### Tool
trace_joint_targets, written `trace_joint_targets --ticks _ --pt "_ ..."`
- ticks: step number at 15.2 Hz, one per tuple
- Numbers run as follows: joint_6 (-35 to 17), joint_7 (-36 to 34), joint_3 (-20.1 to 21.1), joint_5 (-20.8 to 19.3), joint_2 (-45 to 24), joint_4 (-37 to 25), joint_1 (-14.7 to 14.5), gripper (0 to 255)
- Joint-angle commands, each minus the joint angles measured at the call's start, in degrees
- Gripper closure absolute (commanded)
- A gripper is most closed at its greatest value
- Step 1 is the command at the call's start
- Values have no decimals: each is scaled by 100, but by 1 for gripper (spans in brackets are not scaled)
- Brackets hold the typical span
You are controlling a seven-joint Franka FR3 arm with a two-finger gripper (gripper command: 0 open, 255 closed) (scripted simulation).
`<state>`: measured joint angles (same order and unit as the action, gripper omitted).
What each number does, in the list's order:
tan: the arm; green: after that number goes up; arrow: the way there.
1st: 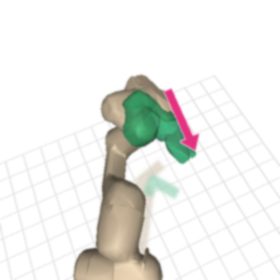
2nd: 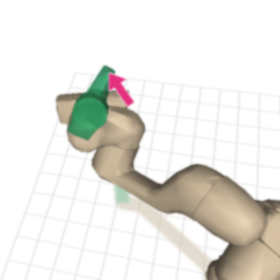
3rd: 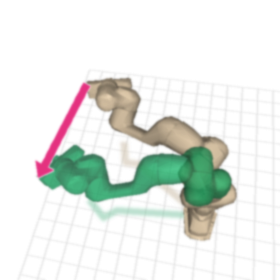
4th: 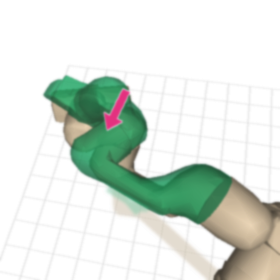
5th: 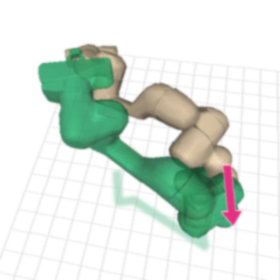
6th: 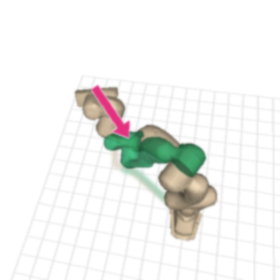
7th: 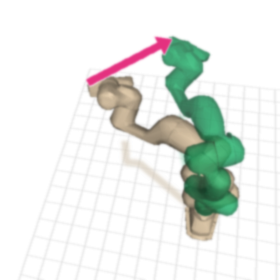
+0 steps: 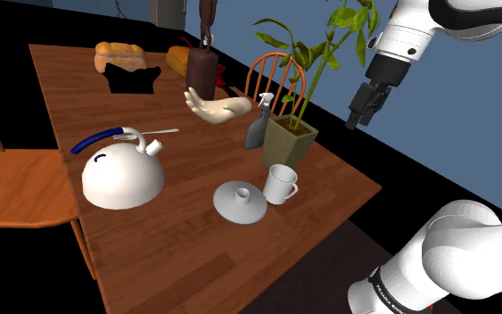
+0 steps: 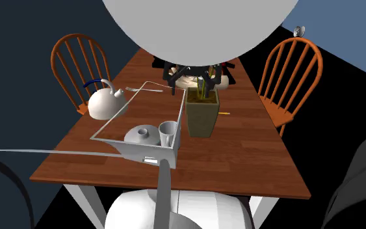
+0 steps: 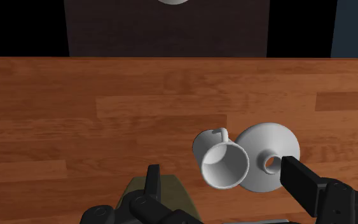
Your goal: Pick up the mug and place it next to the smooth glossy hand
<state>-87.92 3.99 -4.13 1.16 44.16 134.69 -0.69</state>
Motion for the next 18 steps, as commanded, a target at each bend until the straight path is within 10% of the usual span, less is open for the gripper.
trace_joint_targets --ticks 1,18 --pt "0 0 0 0 0 0 0 0" --pt "-3421 -385 319 293 -2384 1136 -185 0"
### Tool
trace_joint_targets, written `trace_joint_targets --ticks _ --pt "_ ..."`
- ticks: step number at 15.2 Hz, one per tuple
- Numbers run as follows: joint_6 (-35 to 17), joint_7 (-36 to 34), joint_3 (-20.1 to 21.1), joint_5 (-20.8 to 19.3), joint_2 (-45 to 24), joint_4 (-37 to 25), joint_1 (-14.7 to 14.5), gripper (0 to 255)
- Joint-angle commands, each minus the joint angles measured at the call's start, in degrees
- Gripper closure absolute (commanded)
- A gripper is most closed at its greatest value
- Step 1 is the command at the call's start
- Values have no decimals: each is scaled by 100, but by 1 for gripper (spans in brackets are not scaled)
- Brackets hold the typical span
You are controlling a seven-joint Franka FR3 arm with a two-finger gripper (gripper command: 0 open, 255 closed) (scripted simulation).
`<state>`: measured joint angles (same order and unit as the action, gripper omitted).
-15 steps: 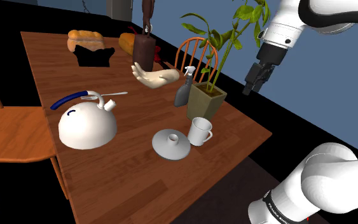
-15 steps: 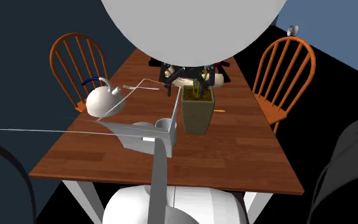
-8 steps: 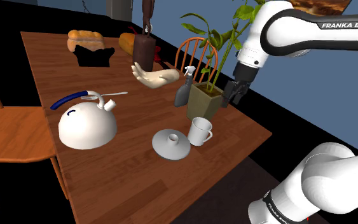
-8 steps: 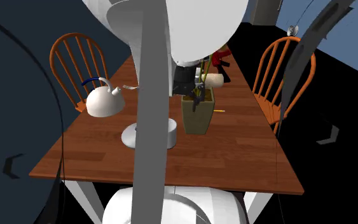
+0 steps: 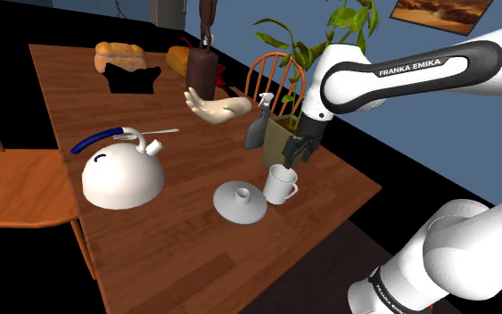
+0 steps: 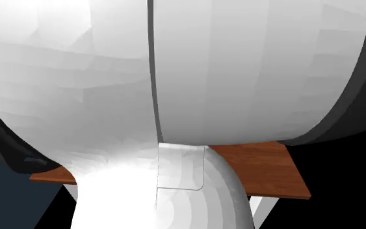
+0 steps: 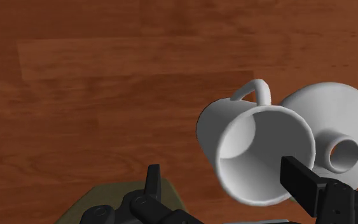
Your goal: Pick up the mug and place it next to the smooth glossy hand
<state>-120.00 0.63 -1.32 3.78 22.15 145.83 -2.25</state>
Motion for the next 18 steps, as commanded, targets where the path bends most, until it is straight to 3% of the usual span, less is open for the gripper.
trace_joint_targets --ticks 1,8,16,17,18 --pt "-300 -46 40 37 -220 72 -32 0" --pt "-887 -22 57 84 -509 370 -58 0" --pt "-887 -19 66 88 -509 370 -48 0" --pt "-959 35 33 73 -611 343 -25 255" --pt "-1052 87 1 67 -609 440 -5 255"
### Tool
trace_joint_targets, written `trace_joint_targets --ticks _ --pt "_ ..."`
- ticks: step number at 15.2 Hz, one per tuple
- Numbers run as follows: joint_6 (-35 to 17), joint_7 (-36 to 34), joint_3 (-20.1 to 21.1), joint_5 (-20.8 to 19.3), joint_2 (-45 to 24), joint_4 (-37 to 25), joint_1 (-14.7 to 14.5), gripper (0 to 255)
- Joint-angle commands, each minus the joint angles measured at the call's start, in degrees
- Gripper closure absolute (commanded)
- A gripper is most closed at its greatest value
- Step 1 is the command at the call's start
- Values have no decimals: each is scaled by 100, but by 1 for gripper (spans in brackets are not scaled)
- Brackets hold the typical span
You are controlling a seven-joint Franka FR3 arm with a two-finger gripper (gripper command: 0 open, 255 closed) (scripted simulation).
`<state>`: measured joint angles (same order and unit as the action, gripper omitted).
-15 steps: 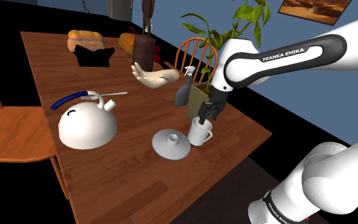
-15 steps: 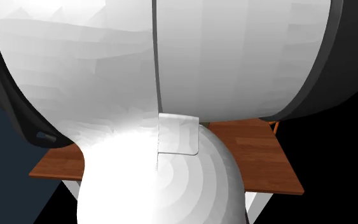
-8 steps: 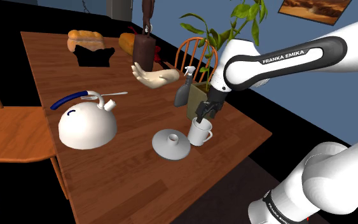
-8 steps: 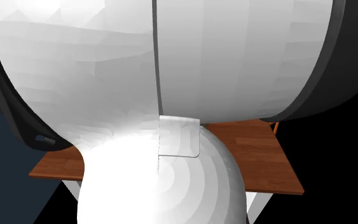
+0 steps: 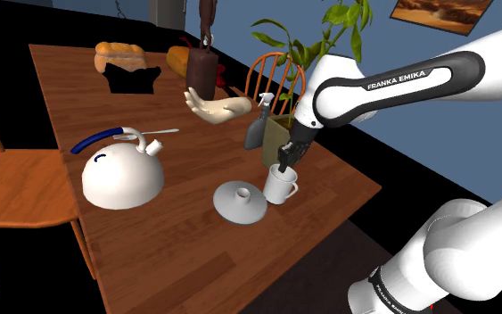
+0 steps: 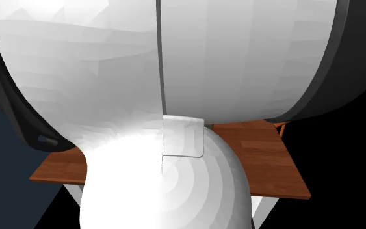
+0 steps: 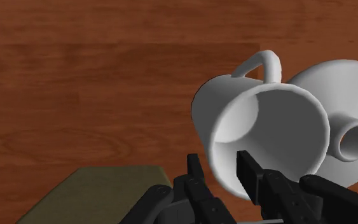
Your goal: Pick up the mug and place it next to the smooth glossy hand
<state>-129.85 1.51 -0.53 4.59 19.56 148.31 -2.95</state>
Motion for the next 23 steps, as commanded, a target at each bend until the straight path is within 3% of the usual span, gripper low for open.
trace_joint_targets --ticks 1,5,7,8,23 --pt "-2 35 -108 -30 -454 30 86 255" --pt "-111 74 -130 -31 -395 192 99 255" --pt "-172 128 -166 -31 -666 -22 116 255" --pt "99 -104 -4 10 -250 123 30 255" --pt "1417 -206 -2 -61 393 -556 54 255"
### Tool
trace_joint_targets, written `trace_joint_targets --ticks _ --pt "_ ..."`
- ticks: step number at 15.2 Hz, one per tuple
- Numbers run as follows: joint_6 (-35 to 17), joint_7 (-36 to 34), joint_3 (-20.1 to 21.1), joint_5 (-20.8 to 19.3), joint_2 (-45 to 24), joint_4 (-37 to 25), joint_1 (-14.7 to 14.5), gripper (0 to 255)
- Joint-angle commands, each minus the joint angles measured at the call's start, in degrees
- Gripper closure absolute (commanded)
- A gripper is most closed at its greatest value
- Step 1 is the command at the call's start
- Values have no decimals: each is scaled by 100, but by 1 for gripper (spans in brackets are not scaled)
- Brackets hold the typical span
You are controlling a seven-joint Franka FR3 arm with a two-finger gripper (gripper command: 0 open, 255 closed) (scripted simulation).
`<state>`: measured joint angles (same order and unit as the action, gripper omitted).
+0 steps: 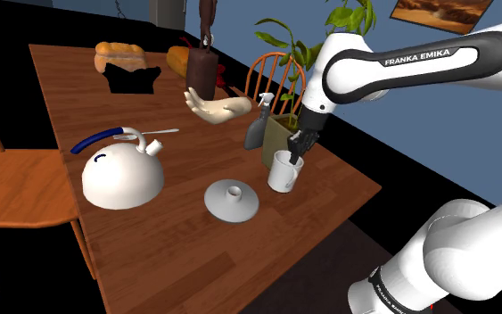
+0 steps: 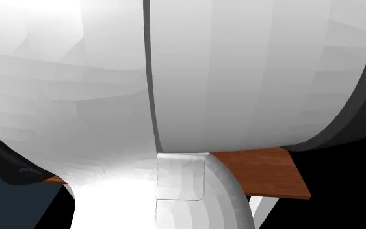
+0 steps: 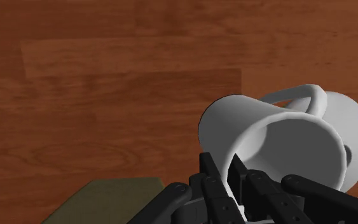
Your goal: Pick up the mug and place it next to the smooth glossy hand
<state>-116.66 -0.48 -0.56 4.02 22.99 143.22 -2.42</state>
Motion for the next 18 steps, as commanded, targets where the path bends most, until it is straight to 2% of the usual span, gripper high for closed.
trace_joint_targets --ticks 1,18 --pt "182 -13 1 -7 80 -102 2 255" --pt "1552 -98 -6 -43 355 -1199 9 255"
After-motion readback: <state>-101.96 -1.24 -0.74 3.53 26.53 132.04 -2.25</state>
